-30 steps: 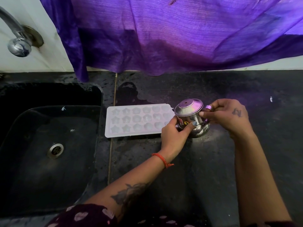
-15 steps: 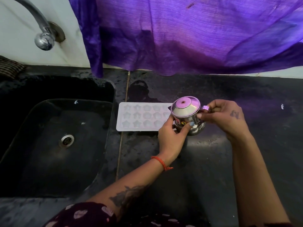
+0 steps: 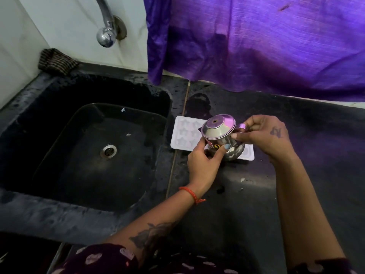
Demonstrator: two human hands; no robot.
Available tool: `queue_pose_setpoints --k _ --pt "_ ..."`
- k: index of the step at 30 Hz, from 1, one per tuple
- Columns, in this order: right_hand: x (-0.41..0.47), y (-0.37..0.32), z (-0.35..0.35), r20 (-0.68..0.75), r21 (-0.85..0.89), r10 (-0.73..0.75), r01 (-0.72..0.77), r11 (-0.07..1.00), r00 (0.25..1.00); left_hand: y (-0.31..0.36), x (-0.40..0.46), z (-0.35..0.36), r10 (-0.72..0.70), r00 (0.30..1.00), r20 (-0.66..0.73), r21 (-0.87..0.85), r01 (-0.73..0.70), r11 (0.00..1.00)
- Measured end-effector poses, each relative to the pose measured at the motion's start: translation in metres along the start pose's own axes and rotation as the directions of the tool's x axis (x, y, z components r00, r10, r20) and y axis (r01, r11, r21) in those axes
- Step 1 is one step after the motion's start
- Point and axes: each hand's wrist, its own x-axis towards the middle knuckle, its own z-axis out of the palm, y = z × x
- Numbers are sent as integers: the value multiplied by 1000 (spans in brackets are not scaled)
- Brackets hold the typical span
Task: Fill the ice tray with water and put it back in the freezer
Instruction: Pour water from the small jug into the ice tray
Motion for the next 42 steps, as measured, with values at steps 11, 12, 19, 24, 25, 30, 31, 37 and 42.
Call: queue_pose_setpoints --k 11,12,19,24,25,30,31,37,42 --pt "5 -28 22 42 -154 -61 67 986 997 -6 5 -16 -76 996 -45 -88 72 994" --pt "4 -29 23 41 -167 -69 75 983 997 -7 5 -17 -82 996 -47 -89 77 993" --pt "6 -36 28 43 -221 -53 61 973 998 -6 5 -20 -109 993 -54 -103 103 989" --pt "5 -35 27 33 -224 -47 53 973 998 -6 4 -20 -112 993 -35 -105 108 989" --pt "4 -35 27 30 -221 -48 53 974 998 -6 4 -20 -112 993 -33 -107 108 988" --pt "2 -33 26 30 -231 -61 67 971 998 -7 2 -19 -103 994 -34 -91 99 991" --pt "2 -33 25 30 -230 -62 67 971 998 -6 2 -19 -102 994 -33 -87 99 991" --pt "2 -29 24 26 -208 -51 55 977 998 -5 1 -17 -108 994 -10 -94 106 990" --pt "1 -24 22 22 -157 -40 43 987 999 -6 1 -17 -83 996 -17 -64 82 995"
